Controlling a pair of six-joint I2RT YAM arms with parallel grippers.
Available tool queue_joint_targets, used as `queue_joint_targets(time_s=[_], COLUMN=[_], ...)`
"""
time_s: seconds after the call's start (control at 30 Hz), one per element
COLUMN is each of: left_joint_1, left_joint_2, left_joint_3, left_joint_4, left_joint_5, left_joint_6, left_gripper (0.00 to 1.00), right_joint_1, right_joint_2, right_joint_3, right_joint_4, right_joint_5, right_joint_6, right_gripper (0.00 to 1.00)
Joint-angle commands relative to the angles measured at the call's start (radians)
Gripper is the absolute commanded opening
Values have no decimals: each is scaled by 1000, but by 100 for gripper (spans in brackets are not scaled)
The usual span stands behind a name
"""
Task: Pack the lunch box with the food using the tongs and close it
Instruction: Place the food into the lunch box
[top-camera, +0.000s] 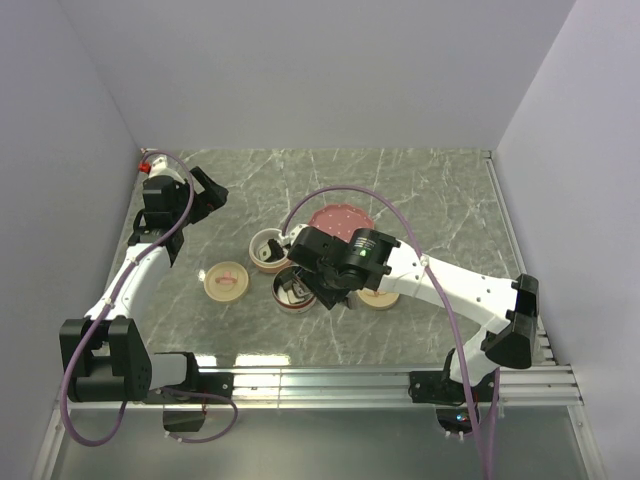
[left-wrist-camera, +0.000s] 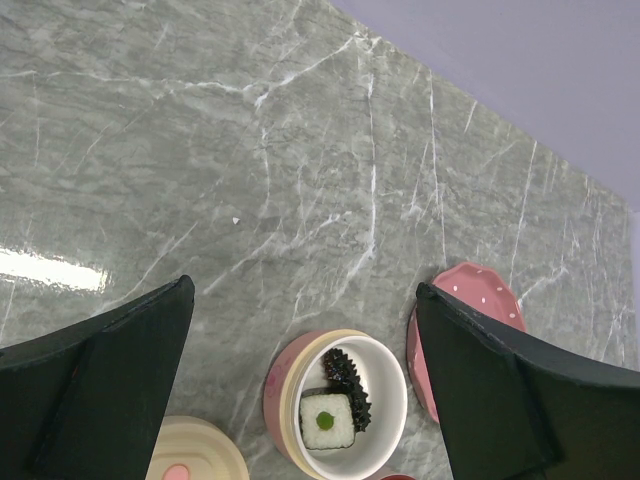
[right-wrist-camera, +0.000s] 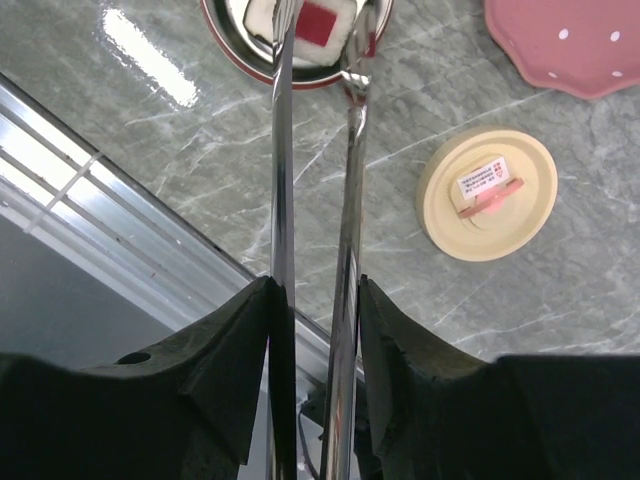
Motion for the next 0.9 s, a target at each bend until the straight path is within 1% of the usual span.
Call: queue_joint_targets(time_s=[0.0, 0.27, 0.6, 0.87], left_joint_1=[-5, -5, -4, -5], left_joint_2=[-31, -30, -25, -28], left_joint_3=[-4, -4, -4, -4], left_joint_4=[40, 39, 43, 37], left_joint_5=[5, -1, 3, -3], left_joint_6=[-6, -5, -8, -5], left_gripper=[100, 99, 99, 99], right_joint_1=[6, 6, 3, -21], right_joint_2=[-3, -14, -20, -6], right_joint_3=[19, 48, 148, 148], right_joint_4=[31, 39, 4, 25], right_joint_5=[30, 19, 70, 96], right_joint_6=[3, 3, 1, 1], right_gripper=[47, 48, 48, 47])
